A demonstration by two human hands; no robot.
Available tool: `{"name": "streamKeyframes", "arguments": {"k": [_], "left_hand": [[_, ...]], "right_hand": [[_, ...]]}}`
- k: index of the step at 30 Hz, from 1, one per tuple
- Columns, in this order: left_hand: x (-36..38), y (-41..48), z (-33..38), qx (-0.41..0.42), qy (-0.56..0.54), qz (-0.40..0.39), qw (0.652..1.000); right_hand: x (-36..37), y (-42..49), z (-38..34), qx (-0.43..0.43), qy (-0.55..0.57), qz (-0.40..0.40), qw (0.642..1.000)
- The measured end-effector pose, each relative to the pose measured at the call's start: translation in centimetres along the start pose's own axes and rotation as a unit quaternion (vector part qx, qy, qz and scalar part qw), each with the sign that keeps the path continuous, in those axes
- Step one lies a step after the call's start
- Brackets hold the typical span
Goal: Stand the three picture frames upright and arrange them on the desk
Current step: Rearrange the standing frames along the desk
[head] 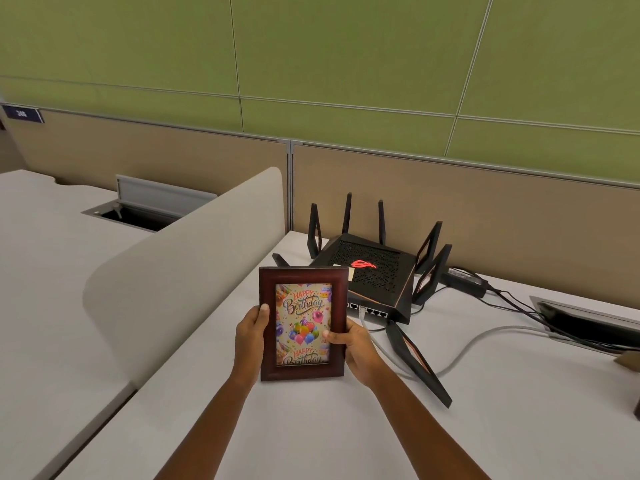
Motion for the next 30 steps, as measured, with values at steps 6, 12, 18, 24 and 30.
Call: {"name": "streamKeyframes", "arguments": {"k": [6, 12, 18, 24, 30], "left_hand": [[-1.8, -0.2, -0.1, 0.025, 0.017, 0.049, 0.998], [-1.8, -0.5, -0.6, 0.029, 0.023, 0.047, 0.998], [-1.0, -0.8, -0.8, 0.012, 0.001, 0.012, 1.000], [-0.5, -0.9, -0.5, 0.000, -0.006, -0.013, 1.000], [-0.3, -1.2, -0.5, -0.013, 0.010, -0.023, 1.000]], "right_hand": [[1.1, 0.0, 1.0, 0.004, -0.006, -0.007, 1.000], [1.2, 0.3, 0.6, 0.001, -0.025, -0.014, 1.000], [0.7, 0.4, 0.3, 0.008, -0.059, 0.006, 0.998], [0.7, 0.3, -0.1, 0.006, -0.083, 0.009, 0.997], [0.7, 0.0, -0.5, 0.001, -0.109, 0.035, 0.993]]}}
Point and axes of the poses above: each hand's wrist, its own y-axis towards the middle knuckle, its own x-axis out of the palm, z = x × y, the point moved 8 cm from there along y, towards the middle knuckle, and after that the axes turned 11 degrees about x, right-handed, at the moved point
